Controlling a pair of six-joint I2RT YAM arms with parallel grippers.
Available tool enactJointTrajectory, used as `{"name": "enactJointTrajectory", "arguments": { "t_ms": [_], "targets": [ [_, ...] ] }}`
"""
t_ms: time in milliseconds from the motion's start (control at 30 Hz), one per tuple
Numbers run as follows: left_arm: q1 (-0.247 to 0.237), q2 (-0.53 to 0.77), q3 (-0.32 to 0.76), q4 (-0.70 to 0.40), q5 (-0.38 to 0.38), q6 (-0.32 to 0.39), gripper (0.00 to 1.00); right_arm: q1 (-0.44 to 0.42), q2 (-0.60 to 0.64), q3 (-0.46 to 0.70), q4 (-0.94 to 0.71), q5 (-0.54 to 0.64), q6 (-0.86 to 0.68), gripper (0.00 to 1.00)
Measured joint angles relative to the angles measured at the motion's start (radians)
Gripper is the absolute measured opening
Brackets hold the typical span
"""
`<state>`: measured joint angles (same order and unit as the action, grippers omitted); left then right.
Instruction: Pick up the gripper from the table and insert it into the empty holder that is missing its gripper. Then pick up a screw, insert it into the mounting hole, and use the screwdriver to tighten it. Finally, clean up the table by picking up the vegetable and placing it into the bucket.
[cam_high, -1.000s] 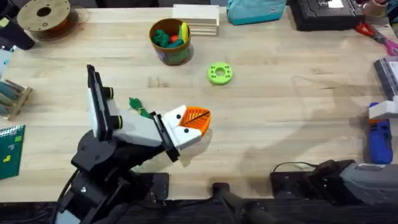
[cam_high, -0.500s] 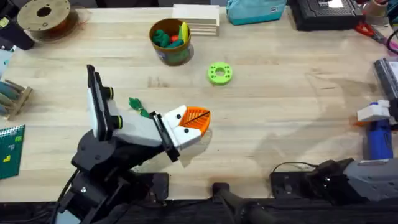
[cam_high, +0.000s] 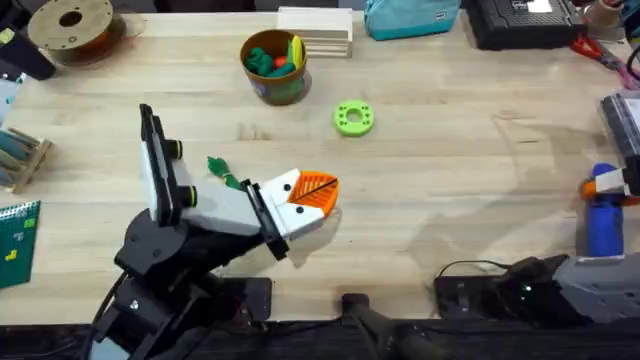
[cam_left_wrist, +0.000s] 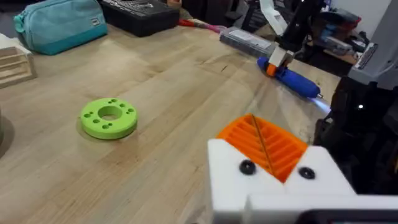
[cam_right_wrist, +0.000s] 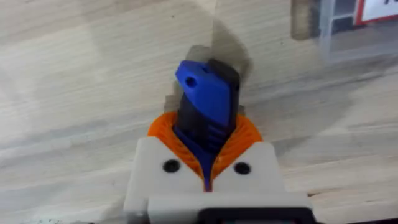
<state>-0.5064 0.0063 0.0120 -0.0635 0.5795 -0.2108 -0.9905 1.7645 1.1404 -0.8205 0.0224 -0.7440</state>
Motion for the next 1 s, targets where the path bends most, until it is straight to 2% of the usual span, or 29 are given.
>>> {"name": "enactJointTrajectory", "arguments": {
  "t_ms": [200, 333, 633, 867, 1000],
  "targets": [
    [0.000, 0.000, 0.000, 0.000, 0.000, 0.000, 0.007, 0.007, -0.019, -0.005, -0.016, -0.008, 0.008, 0.028],
    [0.000, 0.000, 0.000, 0.000, 0.000, 0.000, 0.007, 0.037, -0.093, -0.007, -0.015, -0.049, 0.025, 0.028],
    [0.000, 0.000, 0.000, 0.000, 0.000, 0.000, 0.007, 0.159, -0.363, -0.007, 0.004, -0.255, 0.200, 0.028],
    [0.000, 0.000, 0.000, 0.000, 0.000, 0.000, 0.007, 0.296, -0.606, -0.009, 0.039, -0.334, 0.325, 0.028],
    [0.000, 0.000, 0.000, 0.000, 0.000, 0.000, 0.007, 0.345, -0.745, -0.009, 0.059, -0.395, 0.389, 0.028]
  ]
}}
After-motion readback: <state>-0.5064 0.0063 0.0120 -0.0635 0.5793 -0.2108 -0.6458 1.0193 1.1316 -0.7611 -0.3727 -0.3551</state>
